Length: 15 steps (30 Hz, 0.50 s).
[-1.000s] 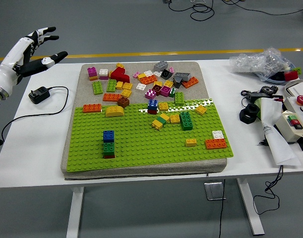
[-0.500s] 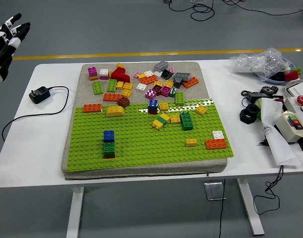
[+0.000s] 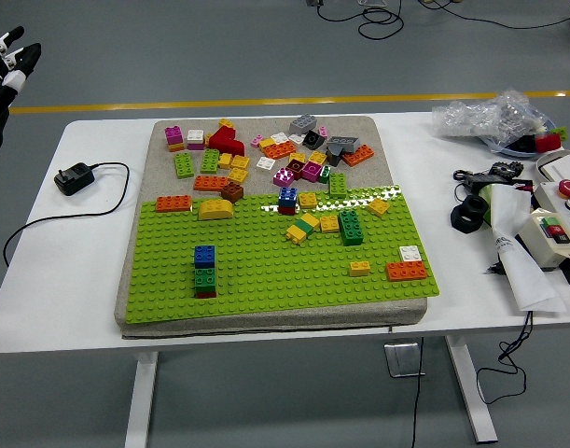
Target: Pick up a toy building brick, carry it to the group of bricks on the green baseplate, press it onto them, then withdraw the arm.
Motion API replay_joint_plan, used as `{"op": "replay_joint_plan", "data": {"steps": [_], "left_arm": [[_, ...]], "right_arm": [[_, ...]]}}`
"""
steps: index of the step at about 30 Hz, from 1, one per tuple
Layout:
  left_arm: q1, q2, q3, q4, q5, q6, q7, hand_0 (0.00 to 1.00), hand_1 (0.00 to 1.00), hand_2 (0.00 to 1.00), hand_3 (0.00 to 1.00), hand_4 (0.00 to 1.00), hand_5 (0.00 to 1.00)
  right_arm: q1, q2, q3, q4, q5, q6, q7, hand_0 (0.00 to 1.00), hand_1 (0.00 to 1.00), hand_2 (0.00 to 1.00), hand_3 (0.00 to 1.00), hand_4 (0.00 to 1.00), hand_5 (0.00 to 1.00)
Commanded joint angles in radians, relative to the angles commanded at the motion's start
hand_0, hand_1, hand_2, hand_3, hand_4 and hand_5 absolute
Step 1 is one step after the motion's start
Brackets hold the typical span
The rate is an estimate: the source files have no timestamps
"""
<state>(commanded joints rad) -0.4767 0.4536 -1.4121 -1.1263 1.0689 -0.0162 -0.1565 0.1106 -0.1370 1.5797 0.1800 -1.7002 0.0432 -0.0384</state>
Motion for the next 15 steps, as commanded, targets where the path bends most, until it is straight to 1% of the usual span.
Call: {"op": "replay_joint_plan", "data": {"steps": [2,3,7,9,15], "left_arm": [[0.007,0.002,-0.004,-0.005,0.001,0.004,0.001,0.998,0.998,0.906,0.998,0.842,0.732],[0.011,0.002,-0.007,-0.007,0.002,0.006,0.002,0.998,0.998,0.888,0.998,0.837,0.738],[0.022,0.004,-0.016,-0.012,0.001,0.013,0.004,0.998,0.998,0.888,0.998,0.837,0.738],[0.028,0.004,-0.019,-0.014,0.001,0.012,0.005,0.998,0.997,0.873,0.998,0.829,0.739],[0.046,0.005,-0.021,-0.023,0.012,0.014,0.008,0.998,0.998,0.873,0.997,0.826,0.737]], "right_arm": [[0.002,0.001,-0.003,0.0,-0.001,-0.001,-0.002,0.771,0.697,0.739,0.761,0.998,0.765],[0.003,0.001,-0.005,0.0,-0.001,-0.001,-0.003,0.77,0.696,0.739,0.76,0.998,0.764],[0.003,0.004,-0.009,0.0,-0.006,-0.001,-0.006,0.77,0.696,0.739,0.76,0.998,0.764],[0.001,0.005,-0.009,0.0,-0.01,-0.001,-0.007,0.77,0.697,0.738,0.76,0.998,0.765],[-0.003,0.004,-0.011,0.0,-0.02,-0.001,-0.013,0.772,0.697,0.739,0.76,0.998,0.765]]}}
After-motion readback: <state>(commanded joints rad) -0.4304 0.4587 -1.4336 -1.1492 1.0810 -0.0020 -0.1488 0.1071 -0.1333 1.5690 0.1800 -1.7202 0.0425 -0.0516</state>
